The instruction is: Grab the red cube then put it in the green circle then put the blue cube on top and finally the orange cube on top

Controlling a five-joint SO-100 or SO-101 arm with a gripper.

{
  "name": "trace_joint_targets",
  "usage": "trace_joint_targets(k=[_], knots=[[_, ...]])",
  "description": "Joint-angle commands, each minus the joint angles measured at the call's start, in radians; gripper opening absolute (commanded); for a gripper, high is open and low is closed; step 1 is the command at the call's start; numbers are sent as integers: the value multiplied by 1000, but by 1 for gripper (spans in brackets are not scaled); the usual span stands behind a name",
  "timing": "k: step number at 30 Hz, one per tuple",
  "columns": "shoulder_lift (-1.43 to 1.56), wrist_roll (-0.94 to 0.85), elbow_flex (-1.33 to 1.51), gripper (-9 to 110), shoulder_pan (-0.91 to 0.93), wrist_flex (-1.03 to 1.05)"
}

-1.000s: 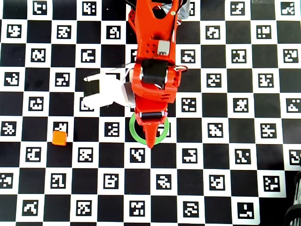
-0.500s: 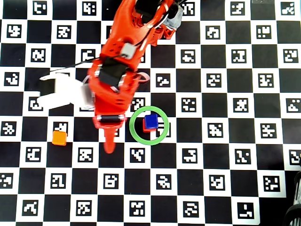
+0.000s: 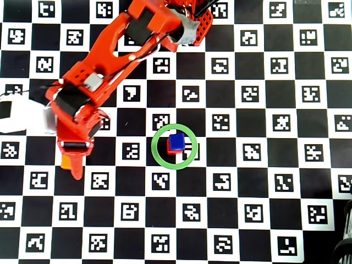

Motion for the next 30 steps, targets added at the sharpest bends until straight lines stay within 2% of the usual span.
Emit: trace_joint_targets(k=[1, 15, 30], knots=[[-25, -3, -149, 49, 18, -12], [-285, 26, -256, 49, 23, -118], [-344, 41, -295, 49, 12, -167]])
